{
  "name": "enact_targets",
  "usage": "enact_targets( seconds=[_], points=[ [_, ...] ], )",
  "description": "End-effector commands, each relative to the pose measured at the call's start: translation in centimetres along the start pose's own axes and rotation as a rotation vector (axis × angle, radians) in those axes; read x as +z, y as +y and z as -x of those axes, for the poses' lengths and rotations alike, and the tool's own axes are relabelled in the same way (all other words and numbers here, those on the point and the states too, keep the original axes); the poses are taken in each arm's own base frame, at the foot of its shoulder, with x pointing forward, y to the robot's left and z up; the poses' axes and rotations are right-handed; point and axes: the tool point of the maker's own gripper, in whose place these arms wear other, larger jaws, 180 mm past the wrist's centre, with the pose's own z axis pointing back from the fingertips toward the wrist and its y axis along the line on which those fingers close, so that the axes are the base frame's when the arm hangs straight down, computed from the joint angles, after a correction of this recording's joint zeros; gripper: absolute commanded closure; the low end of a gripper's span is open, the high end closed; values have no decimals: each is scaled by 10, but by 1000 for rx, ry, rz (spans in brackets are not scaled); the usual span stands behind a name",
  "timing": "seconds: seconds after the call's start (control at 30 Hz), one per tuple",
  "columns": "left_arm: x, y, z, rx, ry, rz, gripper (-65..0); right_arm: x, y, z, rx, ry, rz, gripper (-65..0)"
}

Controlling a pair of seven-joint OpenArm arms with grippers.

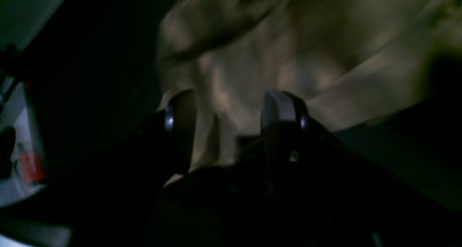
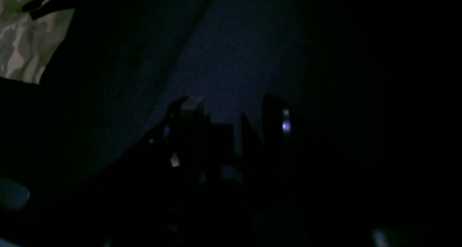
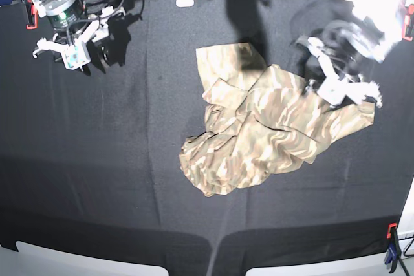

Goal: Layout the t-shirt on the table in an organized manner, then fold the t-shirt properly
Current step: 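Move both grippers toward the crumpled camouflage t-shirt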

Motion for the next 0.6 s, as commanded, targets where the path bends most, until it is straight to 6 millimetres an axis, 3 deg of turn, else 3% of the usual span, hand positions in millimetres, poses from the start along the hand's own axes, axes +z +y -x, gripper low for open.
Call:
enact_targets(
  seconds=[0.0,0.1,0.3,0.57],
  points=[
    [2,16,0,-55,-21,-19,-279,2,-2,-11,6,-41,3,-254],
    [5,31,20,-180,-18,1,-279,2,-2,-11,6,-41,3,-254],
    [10,33,27,-325,-89,55,-279,2,-2,-10,5,-39,4,-254],
    [5,-4,23,-445,-150,182,-279,1,10,-8,-88,-42,16,-254]
  ],
)
